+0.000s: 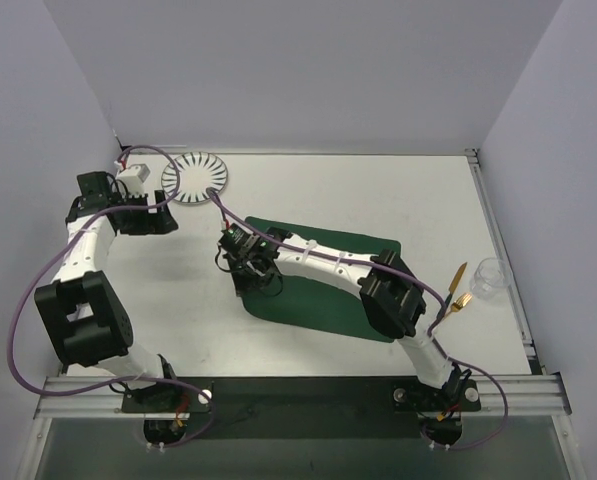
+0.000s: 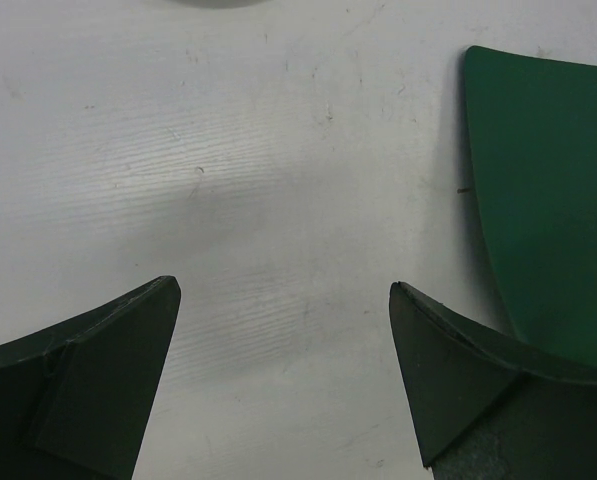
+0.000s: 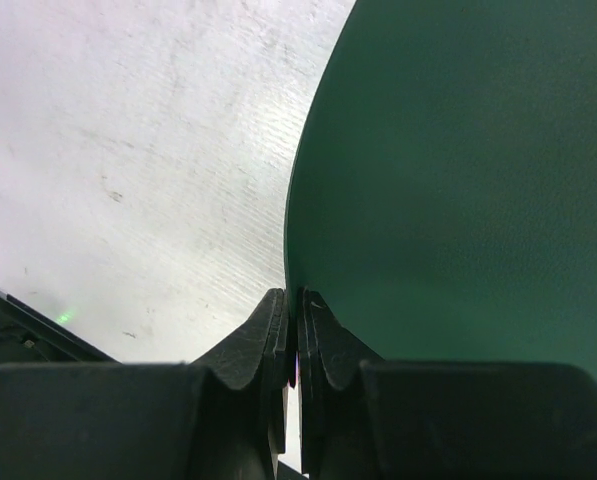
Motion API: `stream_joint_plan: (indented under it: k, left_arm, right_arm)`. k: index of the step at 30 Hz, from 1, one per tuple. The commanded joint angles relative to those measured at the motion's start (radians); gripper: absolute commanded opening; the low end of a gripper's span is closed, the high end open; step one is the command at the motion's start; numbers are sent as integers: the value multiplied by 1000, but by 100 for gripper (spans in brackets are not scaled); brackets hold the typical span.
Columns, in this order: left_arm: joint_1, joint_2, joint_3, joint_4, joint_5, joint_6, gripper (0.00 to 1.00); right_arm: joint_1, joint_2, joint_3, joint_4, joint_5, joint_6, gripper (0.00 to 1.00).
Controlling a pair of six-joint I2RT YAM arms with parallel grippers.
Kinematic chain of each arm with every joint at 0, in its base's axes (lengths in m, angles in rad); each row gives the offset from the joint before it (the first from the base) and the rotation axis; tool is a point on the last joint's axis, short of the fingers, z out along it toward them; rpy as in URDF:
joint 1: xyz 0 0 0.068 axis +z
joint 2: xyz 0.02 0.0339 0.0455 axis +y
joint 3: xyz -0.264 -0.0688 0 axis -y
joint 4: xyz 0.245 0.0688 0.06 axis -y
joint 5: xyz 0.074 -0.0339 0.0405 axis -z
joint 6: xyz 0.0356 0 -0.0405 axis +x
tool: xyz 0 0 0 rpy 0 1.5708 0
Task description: Set the dinner table for one person
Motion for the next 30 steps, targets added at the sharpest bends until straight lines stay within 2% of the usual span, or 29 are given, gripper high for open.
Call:
stream_joint_plan:
  k: [1,6,8,12,15,16,17,19,21,22,23,24,27,28,30]
  left_arm:
    - [15,-31,-14,-13,41,41,97]
    - [21,-21,-13,-13,39,48,97]
    - [22,-17,-10,-10,44,44,97]
    - [22,-11,-5,-8,53,36,97]
    - [22,-5,-6,-8,64,33,97]
    - [22,-2,-6,-13,70,37,97]
    - [22,2,-6,-14,72,38,97]
    - [22,6,-6,-25,78,42,95]
    - [19,9,-16,-28,96,33,87]
    - [15,11,-23,-25,108,18,84]
    - [10,11,-31,-25,146,18,80]
    - [0,8,-46,-37,156,19,71]
    - [-68,-9,-60,-92,154,82,57]
    - [-104,-15,-66,-108,153,121,49]
    - [-143,-24,-69,-170,186,160,45]
  right_arm:
    - [8,-10,9,11,-28,-35,0]
    - [63,-1,6,10,-106,-180,0]
    - [74,11,7,10,-159,-201,0]
    - [69,24,-10,10,-166,-177,0]
    - [66,24,1,10,-163,-177,38]
    - [66,12,12,11,-166,-181,60]
    - [65,6,18,11,-168,-187,70]
    - [63,-17,26,16,-175,-206,84]
    - [57,-80,-15,71,-172,-218,86]
    - [39,-146,-52,110,-169,-218,91]
    - [27,-183,-148,197,-171,-210,91]
    - [5,-217,-195,238,-175,-197,91]
    - [-104,-342,-370,324,-161,-122,82]
    - [-133,-404,-422,342,-149,-86,75]
    - [-222,-462,-538,379,-125,-59,70]
